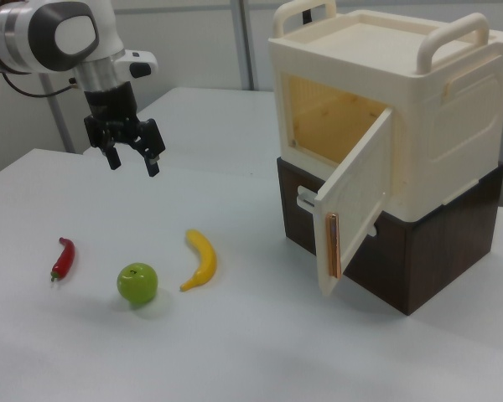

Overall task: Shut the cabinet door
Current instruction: 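Move the gripper toward the open cream cabinet door's inner edge, then push the cabinet door with the gripper, swinging it shut against the frame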

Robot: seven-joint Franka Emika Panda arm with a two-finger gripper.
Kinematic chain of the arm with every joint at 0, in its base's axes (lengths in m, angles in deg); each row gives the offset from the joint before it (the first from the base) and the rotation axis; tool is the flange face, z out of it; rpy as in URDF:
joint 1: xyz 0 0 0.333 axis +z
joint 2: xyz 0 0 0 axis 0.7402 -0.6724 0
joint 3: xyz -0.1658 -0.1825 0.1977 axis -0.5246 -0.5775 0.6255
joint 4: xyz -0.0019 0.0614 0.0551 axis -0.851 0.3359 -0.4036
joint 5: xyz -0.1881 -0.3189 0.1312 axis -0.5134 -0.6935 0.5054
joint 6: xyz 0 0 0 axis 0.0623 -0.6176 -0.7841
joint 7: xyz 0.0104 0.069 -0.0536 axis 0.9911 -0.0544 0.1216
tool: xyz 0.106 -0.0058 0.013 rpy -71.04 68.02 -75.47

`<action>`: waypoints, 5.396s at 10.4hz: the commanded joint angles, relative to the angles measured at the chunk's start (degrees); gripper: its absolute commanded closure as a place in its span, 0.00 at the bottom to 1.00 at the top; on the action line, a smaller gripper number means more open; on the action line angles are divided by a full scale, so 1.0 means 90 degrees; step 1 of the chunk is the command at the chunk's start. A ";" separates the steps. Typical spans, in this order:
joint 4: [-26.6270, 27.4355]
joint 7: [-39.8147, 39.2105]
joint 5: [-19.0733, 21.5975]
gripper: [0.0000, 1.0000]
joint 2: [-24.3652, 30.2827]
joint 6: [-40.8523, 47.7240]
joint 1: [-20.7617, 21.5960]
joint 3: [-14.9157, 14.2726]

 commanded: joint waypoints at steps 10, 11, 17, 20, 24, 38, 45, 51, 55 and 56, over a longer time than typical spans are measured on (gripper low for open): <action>0.0058 -0.0044 -0.0002 1.00 0.0149 0.0136 -0.0104 -0.0101; 0.0029 -0.0044 0.0008 1.00 0.0159 0.0146 -0.0115 -0.0101; -0.0546 -0.0102 0.0008 1.00 0.0120 0.0136 -0.0747 -0.0101; -0.1044 -0.0366 0.0017 1.00 0.0120 0.0068 -0.1528 -0.0111; -0.1485 -0.0912 -0.0031 1.00 0.0100 -0.0388 -0.2729 -0.0130; -0.1203 -0.2310 0.0525 1.00 -0.0144 -0.1592 -0.4363 -0.0482; -0.1153 -0.2135 0.1238 1.00 -0.0144 -0.0997 -0.3671 -0.0296; -0.1153 -0.0876 0.1443 1.00 -0.0640 -0.2308 -0.3357 0.0629; -0.1153 -0.0611 0.1404 1.00 -0.1169 -0.4314 -0.3279 0.0856; -0.1143 -0.0611 0.1385 1.00 -0.1160 -0.4326 -0.3279 0.0856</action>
